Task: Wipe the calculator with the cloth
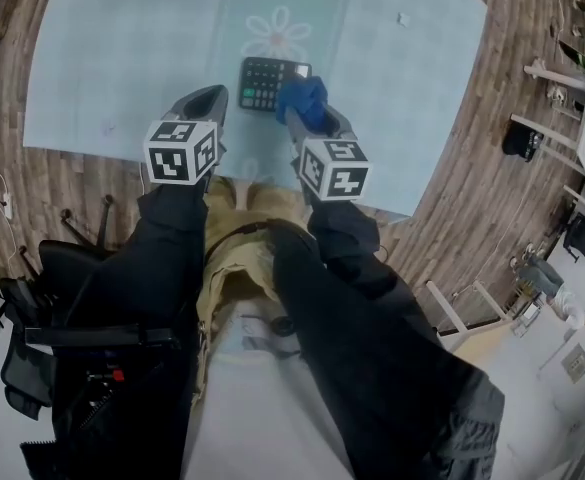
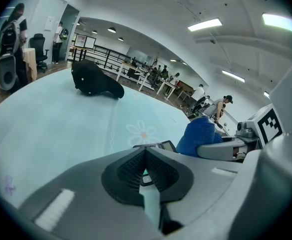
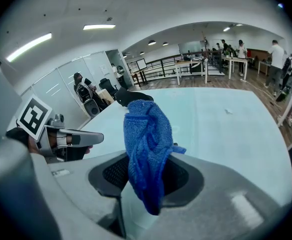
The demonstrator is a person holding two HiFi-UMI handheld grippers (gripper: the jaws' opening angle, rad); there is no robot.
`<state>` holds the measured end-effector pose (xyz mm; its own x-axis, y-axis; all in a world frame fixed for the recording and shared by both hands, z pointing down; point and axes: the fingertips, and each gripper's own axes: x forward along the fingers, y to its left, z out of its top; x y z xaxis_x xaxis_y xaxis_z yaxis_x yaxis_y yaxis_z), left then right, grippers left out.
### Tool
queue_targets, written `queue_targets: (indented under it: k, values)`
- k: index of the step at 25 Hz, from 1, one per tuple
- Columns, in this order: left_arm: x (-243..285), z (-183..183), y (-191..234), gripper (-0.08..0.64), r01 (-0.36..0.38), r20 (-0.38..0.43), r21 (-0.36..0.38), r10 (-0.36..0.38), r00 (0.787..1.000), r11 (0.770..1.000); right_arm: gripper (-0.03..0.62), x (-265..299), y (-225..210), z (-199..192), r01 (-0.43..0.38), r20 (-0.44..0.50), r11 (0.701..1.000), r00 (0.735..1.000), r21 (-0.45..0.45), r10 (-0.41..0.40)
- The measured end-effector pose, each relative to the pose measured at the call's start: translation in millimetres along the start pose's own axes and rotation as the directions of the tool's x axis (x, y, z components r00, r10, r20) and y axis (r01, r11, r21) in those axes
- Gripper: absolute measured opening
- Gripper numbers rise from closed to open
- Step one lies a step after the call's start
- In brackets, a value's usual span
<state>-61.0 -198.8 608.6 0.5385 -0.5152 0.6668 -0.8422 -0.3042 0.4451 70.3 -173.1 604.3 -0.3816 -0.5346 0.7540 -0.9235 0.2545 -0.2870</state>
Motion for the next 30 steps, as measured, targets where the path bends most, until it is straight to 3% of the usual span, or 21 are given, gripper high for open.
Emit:
queue_targets:
  k: [8, 11, 17, 30]
  values:
    - [14, -1, 2, 0.002, -0.002, -0.026, -0.008, 0.002, 1.000, 1.000, 0.158, 29, -26, 38, 0.116, 0.023, 0.981, 0.993, -0.153, -0.113]
    - [19, 1, 3, 0.002, 0.004, -0.033, -0.005, -0.004, 0.999, 1.000, 0.158, 52, -28, 40, 0.135, -0.014, 0.966, 0.990, -0.221, -0.142]
    - [25, -3, 10, 0.002, -0.009, -0.054, -0.011, 0.008, 0.998, 1.000, 0.158, 85, -19, 23, 0.121, -0.099, 0.960, 0.984, -0.254, -0.150]
    - [15, 0, 36, 0.002, -0.061, -0.041, -0.038, 0.060, 0.997, 0.997, 0.153, 84, 29, -11, 0.008, -0.123, 0.942, 0.991, -0.336, -0.052]
